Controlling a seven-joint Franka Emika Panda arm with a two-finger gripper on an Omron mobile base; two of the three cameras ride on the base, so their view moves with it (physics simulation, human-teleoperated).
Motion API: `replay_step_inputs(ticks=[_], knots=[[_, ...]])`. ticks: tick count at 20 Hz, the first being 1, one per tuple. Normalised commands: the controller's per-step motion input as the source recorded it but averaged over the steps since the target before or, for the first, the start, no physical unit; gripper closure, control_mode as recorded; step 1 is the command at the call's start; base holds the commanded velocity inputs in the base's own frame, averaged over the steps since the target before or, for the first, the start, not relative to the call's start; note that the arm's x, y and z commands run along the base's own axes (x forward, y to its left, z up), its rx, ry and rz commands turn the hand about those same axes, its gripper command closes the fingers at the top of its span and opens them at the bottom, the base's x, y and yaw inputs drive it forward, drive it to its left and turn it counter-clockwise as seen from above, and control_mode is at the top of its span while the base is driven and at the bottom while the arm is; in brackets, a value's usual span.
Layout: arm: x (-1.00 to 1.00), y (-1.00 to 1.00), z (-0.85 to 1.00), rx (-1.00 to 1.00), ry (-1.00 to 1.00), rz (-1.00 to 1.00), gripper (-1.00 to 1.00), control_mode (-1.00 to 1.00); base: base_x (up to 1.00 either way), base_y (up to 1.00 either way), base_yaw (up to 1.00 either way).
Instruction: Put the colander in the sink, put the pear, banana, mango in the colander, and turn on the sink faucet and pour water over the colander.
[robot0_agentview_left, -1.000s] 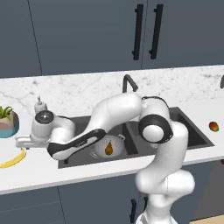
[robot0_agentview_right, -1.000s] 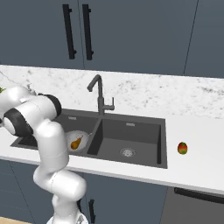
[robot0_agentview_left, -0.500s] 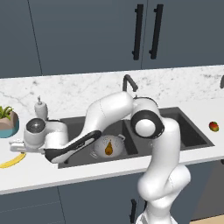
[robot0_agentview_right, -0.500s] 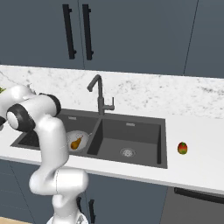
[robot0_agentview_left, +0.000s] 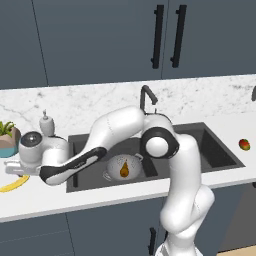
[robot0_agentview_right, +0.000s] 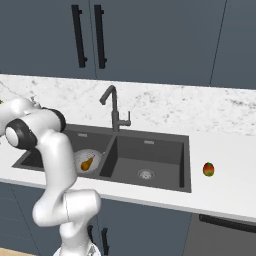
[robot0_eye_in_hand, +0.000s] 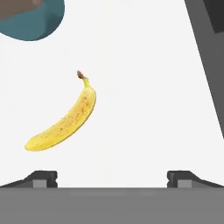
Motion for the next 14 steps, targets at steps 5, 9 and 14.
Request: replay_step_inputs(ticks=[5, 9, 14], knots=[[0.2, 0.07, -0.07, 0.0, 0.0, 0.0, -1.0, -1.0, 0.0, 0.0, 0.0], [0.23, 0.13, -0.04, 0.0, 0.0, 0.0, -1.0, -1.0, 0.0, 0.0, 0.0], [0.16, 0.14, -0.14, 0.0, 0.0, 0.0, -1.0, -1.0, 0.0, 0.0, 0.0]])
